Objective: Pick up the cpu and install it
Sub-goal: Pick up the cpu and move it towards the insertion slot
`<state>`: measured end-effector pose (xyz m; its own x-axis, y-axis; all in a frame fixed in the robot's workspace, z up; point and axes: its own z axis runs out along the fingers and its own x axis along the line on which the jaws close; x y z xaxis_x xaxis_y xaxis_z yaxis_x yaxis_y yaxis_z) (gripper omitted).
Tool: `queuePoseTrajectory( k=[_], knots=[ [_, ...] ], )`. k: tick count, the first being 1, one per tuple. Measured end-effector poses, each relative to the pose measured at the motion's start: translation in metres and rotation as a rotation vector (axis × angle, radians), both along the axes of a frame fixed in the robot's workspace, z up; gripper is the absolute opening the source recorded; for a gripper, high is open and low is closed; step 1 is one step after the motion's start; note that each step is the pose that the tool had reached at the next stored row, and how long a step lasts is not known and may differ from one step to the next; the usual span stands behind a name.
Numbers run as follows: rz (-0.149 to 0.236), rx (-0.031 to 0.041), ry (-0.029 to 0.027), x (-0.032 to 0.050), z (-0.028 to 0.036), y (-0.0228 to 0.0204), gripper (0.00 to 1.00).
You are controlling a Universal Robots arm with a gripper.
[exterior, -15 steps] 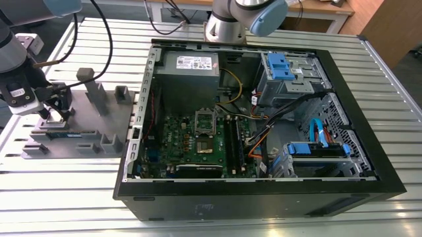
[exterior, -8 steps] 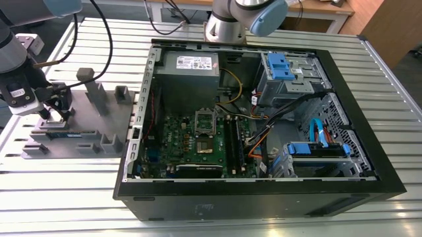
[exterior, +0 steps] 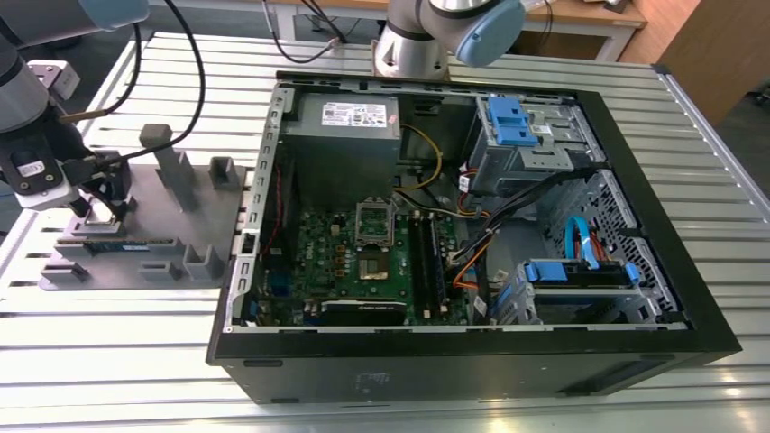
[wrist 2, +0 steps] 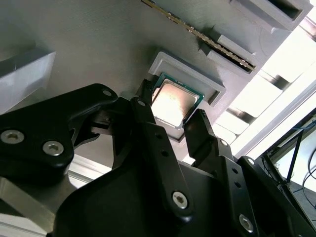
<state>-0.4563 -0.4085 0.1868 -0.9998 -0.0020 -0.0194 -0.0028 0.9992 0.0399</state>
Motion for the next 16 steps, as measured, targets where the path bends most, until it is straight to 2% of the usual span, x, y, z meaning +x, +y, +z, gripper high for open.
queuePoseTrajectory(
  k=[16],
  knots=[
    [0.000, -0.0001, 0.0000, -0.0009, -0.0037, 0.0000, 0.53]
  ],
)
